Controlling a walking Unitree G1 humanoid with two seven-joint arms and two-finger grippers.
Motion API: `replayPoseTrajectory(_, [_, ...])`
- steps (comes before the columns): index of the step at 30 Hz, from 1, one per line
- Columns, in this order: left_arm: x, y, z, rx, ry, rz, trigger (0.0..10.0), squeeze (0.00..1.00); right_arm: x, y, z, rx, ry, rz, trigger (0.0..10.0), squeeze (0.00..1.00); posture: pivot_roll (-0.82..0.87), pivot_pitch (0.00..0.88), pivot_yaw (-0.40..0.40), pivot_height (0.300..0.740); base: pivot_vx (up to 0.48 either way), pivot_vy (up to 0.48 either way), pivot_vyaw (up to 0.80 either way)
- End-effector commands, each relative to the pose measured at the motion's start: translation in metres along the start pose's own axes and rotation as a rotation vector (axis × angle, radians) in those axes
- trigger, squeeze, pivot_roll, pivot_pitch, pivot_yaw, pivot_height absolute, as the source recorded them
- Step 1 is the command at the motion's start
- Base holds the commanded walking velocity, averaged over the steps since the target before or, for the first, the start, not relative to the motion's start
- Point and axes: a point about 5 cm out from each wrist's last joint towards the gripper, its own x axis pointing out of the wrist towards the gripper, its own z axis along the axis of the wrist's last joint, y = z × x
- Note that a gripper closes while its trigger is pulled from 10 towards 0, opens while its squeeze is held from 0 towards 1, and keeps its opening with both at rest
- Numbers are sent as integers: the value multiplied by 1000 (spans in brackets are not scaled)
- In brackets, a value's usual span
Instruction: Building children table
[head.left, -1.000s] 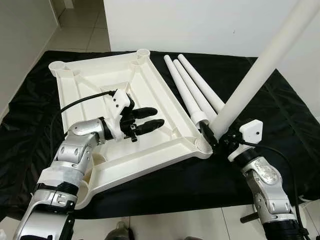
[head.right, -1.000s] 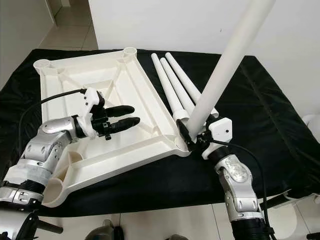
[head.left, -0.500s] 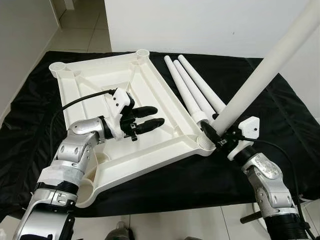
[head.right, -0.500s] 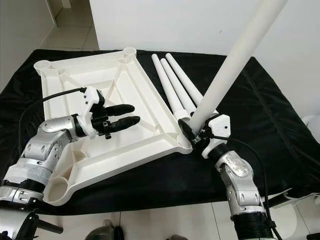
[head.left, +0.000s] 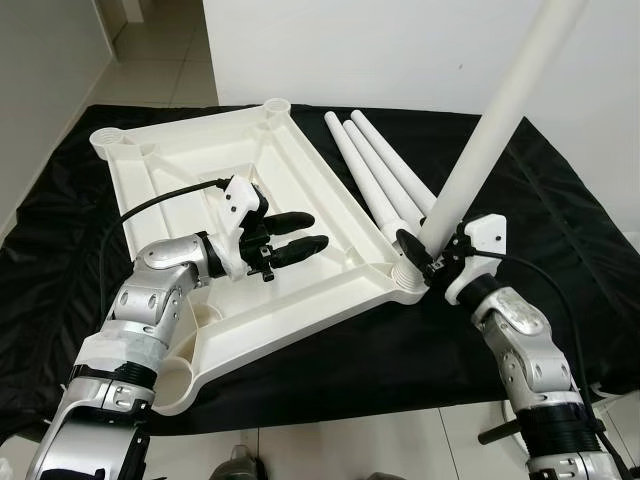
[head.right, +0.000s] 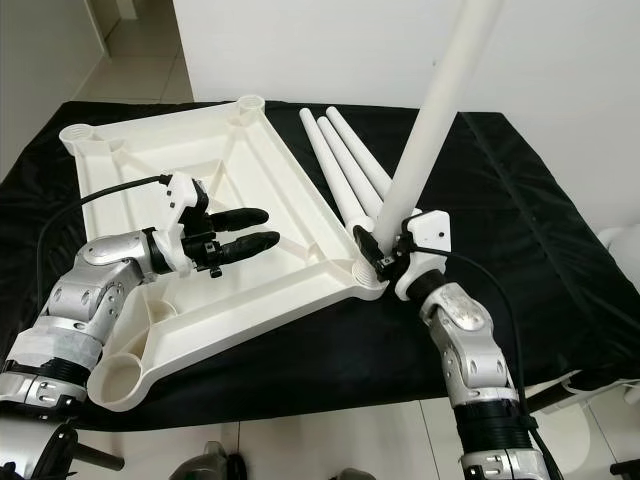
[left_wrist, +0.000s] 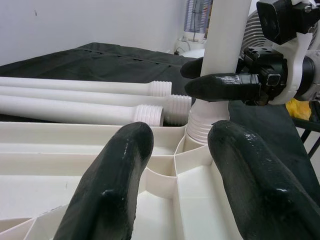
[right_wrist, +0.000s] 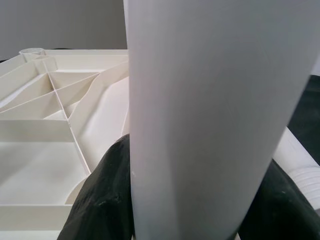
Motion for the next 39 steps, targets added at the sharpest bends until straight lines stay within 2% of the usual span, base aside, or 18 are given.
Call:
replayPoseTrajectory(1, [-1, 3, -2, -1, 13, 50, 10000, 0, -2, 1, -18, 32, 90, -20, 10000, 0, 16, 41, -7, 740, 0, 0, 0])
replayPoseTrajectory(5, [-2, 3, -2, -1, 13, 54, 10000, 0, -1, 9, -20, 41, 88, -46, 10000, 0, 20, 41, -14, 740, 0, 0, 0])
replayPoseTrajectory(10, [-4, 2, -3, -4, 13, 61, 10000, 0, -3, 29, -21, 48, 67, -79, 10000, 0, 20, 43, -19, 740, 0, 0, 0])
replayPoseTrajectory(14, [-4, 2, -3, -5, 12, 62, 10000, 0, -3, 35, -22, 52, 63, -94, 10000, 0, 20, 43, -19, 740, 0, 0, 0])
replayPoseTrajectory(18, [-3, 2, -3, -6, 12, 59, 10000, 0, -4, 38, -23, 65, 54, -174, 10000, 0, 13, 41, -17, 740, 0, 0, 0])
replayPoseTrajectory(21, [-2, 2, -3, -9, 10, 53, 10000, 0, -3, 39, -21, 61, 44, -334, 10000, 0, 11, 35, -19, 740, 0, 0, 0])
replayPoseTrajectory(24, [-1, 2, -4, -9, 10, 52, 10000, 0, -3, 39, -21, 63, 45, -360, 10000, 0, 10, 34, -20, 740, 0, 0, 0])
replayPoseTrajectory(25, [-1, 2, -4, -9, 9, 51, 10000, 0, -2, 40, -21, 74, 47, -426, 10000, 0, 10, 29, -23, 740, 0, 0, 0])
replayPoseTrajectory(26, [-1, 2, -4, -9, 9, 51, 10000, 0, -2, 40, -21, 74, 47, -426, 10000, 0, 10, 29, -23, 740, 0, 0, 0])
replayPoseTrajectory(30, [1, 1, -4, -7, 5, 47, 10000, 0, -1, 47, -21, 97, 40, -620, 10000, 0, 11, 19, -28, 740, 0, 0, 0])
replayPoseTrajectory(34, [1, 1, -4, -6, 3, 46, 10000, 0, -2, 49, -18, 84, 17, -679, 10000, 0, 13, 14, -27, 740, 0, 0, 0])
replayPoseTrajectory(38, [2, 1, -4, -6, 2, 46, 10000, 0, -2, 51, -17, 90, 12, -687, 10000, 0, 13, 13, -29, 740, 0, 0, 0])
replayPoseTrajectory(39, [2, 1, -4, -6, 2, 45, 10000, 0, 0, 56, -17, 105, 13, -674, 10000, 0, 13, 11, -28, 740, 0, 0, 0])
